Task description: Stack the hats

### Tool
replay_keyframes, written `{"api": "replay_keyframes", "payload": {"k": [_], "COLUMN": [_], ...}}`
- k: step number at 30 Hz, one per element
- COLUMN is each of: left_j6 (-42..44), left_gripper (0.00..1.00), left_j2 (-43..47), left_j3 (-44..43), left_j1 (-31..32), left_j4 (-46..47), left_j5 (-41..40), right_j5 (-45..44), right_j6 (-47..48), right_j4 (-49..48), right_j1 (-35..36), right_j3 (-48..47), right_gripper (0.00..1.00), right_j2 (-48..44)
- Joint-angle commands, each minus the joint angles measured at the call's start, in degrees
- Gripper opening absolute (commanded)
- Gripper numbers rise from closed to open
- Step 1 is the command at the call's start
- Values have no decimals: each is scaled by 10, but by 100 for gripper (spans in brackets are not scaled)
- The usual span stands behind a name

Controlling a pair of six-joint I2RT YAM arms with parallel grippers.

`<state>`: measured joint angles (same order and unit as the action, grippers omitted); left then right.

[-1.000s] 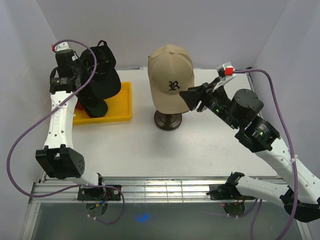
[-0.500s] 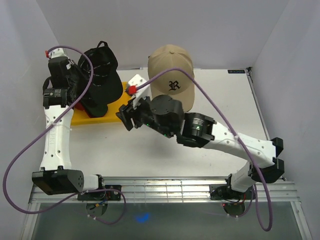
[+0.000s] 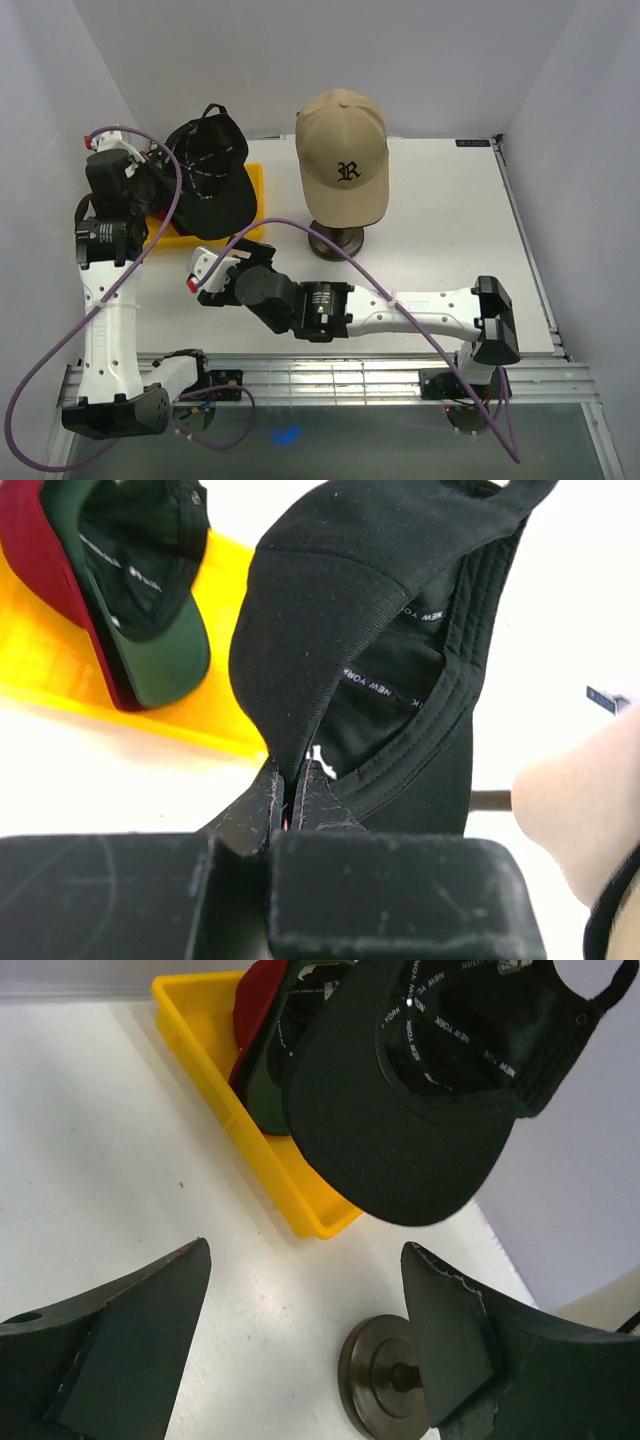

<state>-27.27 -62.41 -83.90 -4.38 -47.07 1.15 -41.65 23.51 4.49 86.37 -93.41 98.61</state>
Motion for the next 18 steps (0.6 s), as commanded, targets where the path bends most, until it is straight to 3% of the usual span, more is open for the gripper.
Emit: {"api": "replay_keyframes", "payload": {"k": [1,18], "left_j6": [-14,-7], "left_gripper": [0,0], "left_j2": [31,97], "left_j3": [17,58], "left_j1": [-2,11], "left_j4": [-8,-23], "left_j5": [32,27], "right_j5": [-48,-106], "right_j6": [84,232], "right_j4": [-125,-300], "right_j1": [6,6], "right_j3": [20,17], "right_gripper": [83,96], "right_j2": [18,137]}}
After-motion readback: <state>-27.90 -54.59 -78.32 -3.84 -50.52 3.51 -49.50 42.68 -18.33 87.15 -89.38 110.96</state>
